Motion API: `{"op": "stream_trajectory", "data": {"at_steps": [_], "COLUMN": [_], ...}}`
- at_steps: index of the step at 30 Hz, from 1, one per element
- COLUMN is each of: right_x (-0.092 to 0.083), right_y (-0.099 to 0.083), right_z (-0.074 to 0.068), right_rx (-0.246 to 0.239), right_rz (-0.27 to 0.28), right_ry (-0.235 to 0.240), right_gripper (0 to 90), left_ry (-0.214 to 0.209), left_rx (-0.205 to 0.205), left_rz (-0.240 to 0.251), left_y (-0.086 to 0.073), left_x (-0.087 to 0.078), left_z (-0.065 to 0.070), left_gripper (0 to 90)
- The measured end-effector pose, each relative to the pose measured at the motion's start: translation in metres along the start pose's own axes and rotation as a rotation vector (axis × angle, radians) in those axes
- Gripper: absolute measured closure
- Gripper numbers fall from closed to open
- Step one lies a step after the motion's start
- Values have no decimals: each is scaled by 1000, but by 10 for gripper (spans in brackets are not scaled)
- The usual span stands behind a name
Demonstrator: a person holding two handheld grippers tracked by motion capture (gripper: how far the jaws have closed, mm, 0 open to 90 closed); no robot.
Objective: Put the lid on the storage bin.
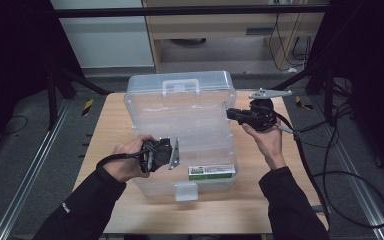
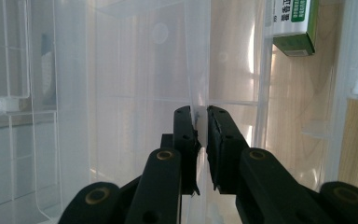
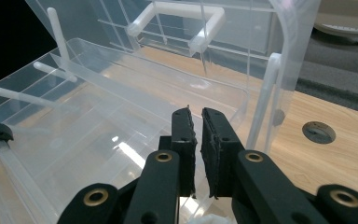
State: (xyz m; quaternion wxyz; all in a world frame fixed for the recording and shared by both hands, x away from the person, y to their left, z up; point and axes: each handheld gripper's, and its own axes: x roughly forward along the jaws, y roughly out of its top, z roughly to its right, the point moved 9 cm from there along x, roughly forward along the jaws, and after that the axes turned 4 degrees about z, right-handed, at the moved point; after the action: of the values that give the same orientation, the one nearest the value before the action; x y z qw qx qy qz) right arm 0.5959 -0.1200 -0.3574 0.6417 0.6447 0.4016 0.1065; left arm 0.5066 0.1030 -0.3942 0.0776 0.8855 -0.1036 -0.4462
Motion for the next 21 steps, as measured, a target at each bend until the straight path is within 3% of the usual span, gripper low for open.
{"op": "stream_trajectory", "data": {"at_steps": [21], "right_x": [-3], "right_y": [-1], "right_z": [9], "right_rx": [22], "right_rz": [11], "right_ry": [-27], "right_gripper": [888], "left_ry": [-24], "left_rx": [5], "left_rz": [-22], "left_y": [0], "left_x": [-1], "left_z": [5], "left_gripper": [821]}}
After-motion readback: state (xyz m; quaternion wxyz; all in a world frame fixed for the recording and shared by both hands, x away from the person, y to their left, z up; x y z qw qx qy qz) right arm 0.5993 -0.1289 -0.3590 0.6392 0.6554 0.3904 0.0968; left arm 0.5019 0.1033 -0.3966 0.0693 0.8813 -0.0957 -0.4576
